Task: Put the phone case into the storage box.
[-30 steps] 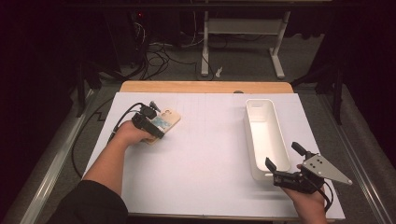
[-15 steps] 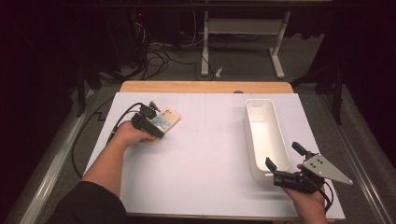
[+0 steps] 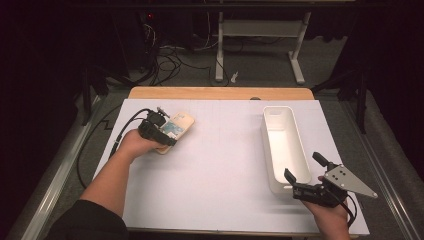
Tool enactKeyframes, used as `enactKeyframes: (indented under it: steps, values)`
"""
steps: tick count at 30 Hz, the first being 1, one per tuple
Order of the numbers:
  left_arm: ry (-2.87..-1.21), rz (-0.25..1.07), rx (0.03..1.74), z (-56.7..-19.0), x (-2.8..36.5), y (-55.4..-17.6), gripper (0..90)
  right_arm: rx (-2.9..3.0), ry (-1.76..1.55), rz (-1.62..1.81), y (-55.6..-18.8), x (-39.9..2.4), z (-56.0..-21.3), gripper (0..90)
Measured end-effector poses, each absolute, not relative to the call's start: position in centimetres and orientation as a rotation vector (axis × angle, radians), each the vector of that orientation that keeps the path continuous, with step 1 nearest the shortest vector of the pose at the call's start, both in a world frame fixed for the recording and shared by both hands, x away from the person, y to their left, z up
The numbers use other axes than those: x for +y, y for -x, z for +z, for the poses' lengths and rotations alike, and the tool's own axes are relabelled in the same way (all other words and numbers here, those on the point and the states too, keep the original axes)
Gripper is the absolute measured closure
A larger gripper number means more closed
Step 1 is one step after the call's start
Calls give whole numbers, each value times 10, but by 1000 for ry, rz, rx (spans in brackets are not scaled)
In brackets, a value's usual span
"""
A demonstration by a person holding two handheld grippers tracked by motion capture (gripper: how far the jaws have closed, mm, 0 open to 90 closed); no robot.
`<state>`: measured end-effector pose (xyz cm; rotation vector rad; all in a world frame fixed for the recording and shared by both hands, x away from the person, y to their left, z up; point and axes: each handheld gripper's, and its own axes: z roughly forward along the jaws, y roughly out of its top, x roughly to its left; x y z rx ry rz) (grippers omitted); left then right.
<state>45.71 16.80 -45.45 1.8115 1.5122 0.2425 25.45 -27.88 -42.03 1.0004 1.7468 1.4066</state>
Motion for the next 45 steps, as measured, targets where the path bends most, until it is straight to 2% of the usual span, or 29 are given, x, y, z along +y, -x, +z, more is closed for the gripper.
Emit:
enactKeyframes:
  steps: [23,28,45]
  values:
    - [-1612,191,1336,-445,172,-376,127,1750,-989,1400,-253,-276,-419,3]
    - [-1581,230,1273,-445,172,-358,126,1750,-988,1399,-253,-276,-419,3]
    - [-1438,117,1152,-447,179,-312,124,1757,-969,1406,-253,-274,-418,3]
